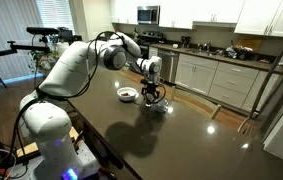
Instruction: Pour the contents of the glass cup into the white bowl
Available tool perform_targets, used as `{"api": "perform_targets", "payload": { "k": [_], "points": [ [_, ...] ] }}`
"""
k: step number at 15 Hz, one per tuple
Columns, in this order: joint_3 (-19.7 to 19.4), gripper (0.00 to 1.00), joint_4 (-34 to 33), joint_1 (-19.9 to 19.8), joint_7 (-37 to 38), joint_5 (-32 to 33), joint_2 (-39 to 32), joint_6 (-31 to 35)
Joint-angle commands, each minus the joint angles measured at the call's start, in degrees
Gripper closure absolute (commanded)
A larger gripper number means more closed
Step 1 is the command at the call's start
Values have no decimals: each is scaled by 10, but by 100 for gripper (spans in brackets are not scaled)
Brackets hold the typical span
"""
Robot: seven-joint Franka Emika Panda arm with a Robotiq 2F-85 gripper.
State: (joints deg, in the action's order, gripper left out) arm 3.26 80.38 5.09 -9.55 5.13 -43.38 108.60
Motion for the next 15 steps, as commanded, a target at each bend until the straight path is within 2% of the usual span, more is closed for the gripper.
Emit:
{"api": "perform_targets", "payload": {
  "k": [1,7,15],
  "points": [
    [2,36,61,-10,3,-7,40,1],
    [2,30,136,-19,8,-14,85,12],
    [1,30,229,-21,21,-18,141,28]
  ]
}}
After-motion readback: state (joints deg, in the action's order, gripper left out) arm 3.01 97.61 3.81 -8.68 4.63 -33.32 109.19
